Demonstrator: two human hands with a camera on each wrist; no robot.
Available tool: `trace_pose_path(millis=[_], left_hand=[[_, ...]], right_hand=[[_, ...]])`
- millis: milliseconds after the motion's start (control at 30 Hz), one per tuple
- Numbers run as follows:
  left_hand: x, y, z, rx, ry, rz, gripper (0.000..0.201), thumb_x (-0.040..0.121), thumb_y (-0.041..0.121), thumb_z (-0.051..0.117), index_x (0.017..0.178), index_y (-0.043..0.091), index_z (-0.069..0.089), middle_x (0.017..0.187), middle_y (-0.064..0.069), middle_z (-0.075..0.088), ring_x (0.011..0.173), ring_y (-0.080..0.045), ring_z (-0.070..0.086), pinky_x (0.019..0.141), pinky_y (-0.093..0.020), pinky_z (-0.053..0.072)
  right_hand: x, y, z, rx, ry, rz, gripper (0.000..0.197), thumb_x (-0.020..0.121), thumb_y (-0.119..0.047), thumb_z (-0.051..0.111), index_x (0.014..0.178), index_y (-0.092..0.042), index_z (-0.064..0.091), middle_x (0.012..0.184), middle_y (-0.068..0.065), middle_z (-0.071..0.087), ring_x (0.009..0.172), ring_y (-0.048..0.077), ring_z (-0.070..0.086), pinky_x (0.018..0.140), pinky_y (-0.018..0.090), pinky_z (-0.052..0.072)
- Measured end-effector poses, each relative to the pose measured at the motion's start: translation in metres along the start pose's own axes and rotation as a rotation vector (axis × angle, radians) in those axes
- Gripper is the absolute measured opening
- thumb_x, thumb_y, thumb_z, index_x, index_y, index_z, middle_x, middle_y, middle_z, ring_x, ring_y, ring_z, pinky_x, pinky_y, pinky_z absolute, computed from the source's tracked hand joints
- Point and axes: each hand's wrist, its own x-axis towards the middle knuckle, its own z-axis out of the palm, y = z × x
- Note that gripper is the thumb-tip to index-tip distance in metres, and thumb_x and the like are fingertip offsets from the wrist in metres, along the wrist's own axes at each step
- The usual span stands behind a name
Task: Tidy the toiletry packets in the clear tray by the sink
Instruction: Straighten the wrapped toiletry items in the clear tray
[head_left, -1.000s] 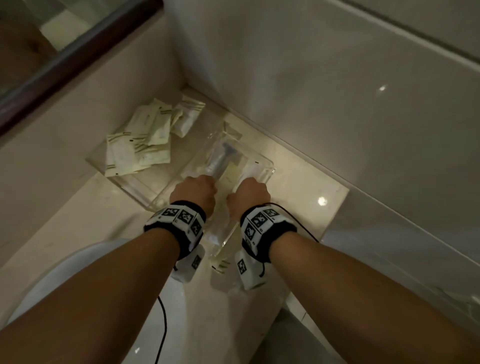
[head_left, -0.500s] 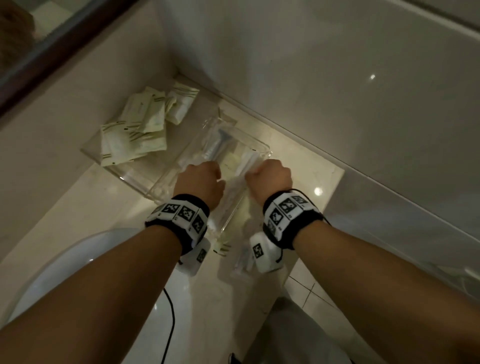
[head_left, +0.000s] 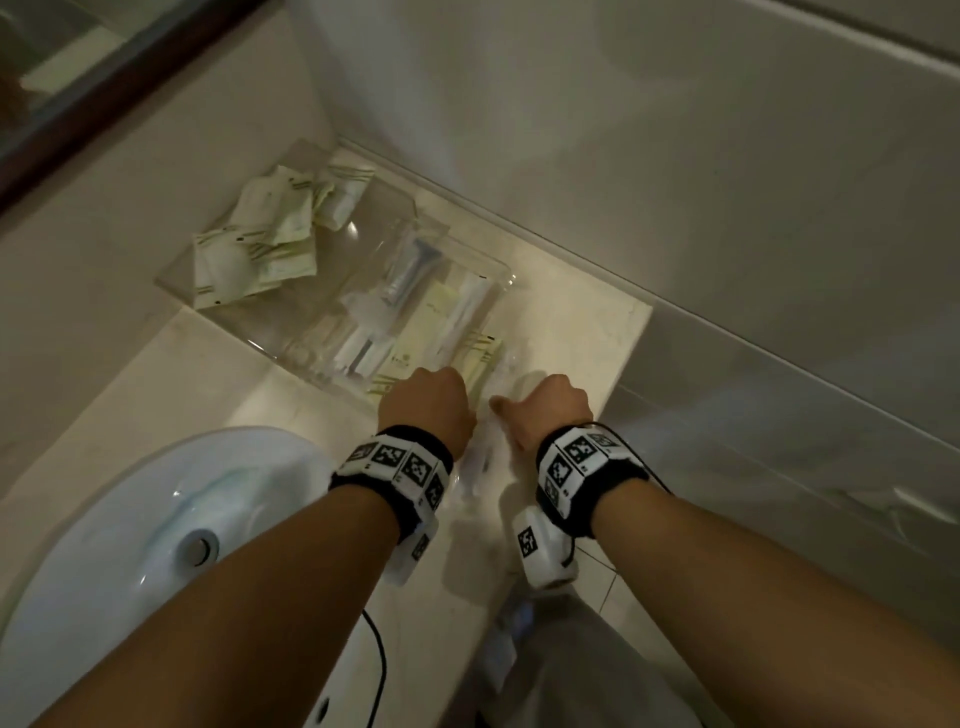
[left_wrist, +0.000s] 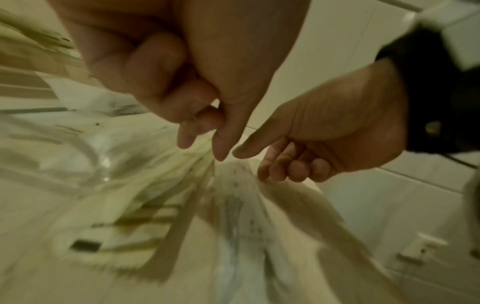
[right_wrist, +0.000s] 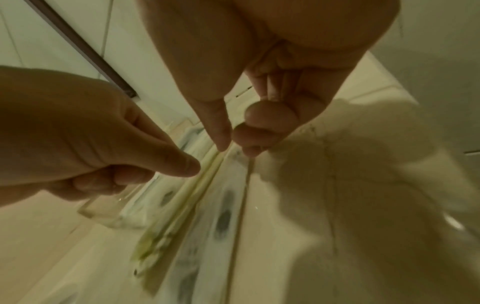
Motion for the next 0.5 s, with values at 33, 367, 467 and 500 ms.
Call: trace_pose_path(millis=[33, 367, 467, 500], left_hand=[[-0.003, -0.001, 0.004, 0.044, 0.009, -0.005, 0.021, 0.094, 0.034, 0.060, 0.088, 0.014, 0.055, 0.098, -0.009, 0.065, 0.087, -0.029, 0.065, 0.063, -0.034, 0.045], [-0.012, 0.005, 0.015, 0.261, 0.045, 0.041, 0.012, 0.092, 0.008, 0.053, 0.096, 0.010, 0.064, 0.099, -0.011, 0.067, 0.093, -0.033, 0.067, 0.069, -0.036, 0.048], [-0.013, 0.005, 0.020, 0.291, 0.027, 0.068, 0.018, 0.094, 0.007, 0.048, 0.096, 0.009, 0.066, 0.100, -0.010, 0.068, 0.094, -0.032, 0.067, 0.069, -0.035, 0.046], [-0.012, 0.005, 0.021, 0.276, 0.023, 0.062, 0.019, 0.095, 0.008, 0.047, 0.097, 0.010, 0.066, 0.100, -0.010, 0.068, 0.094, -0.032, 0.067, 0.070, -0.036, 0.047]], right_hand=[[-0.002, 0.001, 0.004, -0.019, -0.022, -0.001, 0.058, 0.076, -0.053, 0.072, 0.105, -0.005, 0.061, 0.109, 0.015, 0.067, 0.099, 0.033, 0.065, 0.079, 0.036, 0.056], [-0.003, 0.006, 0.020, -0.030, -0.117, -0.023, 0.050, 0.079, -0.043, 0.073, 0.108, -0.005, 0.055, 0.112, 0.015, 0.063, 0.098, 0.032, 0.064, 0.069, 0.031, 0.049], [-0.001, 0.011, 0.019, -0.063, -0.107, -0.037, 0.052, 0.079, -0.044, 0.072, 0.109, -0.005, 0.055, 0.112, 0.015, 0.063, 0.098, 0.032, 0.064, 0.072, 0.033, 0.052], [-0.001, 0.013, 0.020, -0.067, -0.104, -0.038, 0.051, 0.079, -0.043, 0.072, 0.108, -0.005, 0.055, 0.112, 0.015, 0.063, 0.097, 0.031, 0.064, 0.071, 0.033, 0.052]])
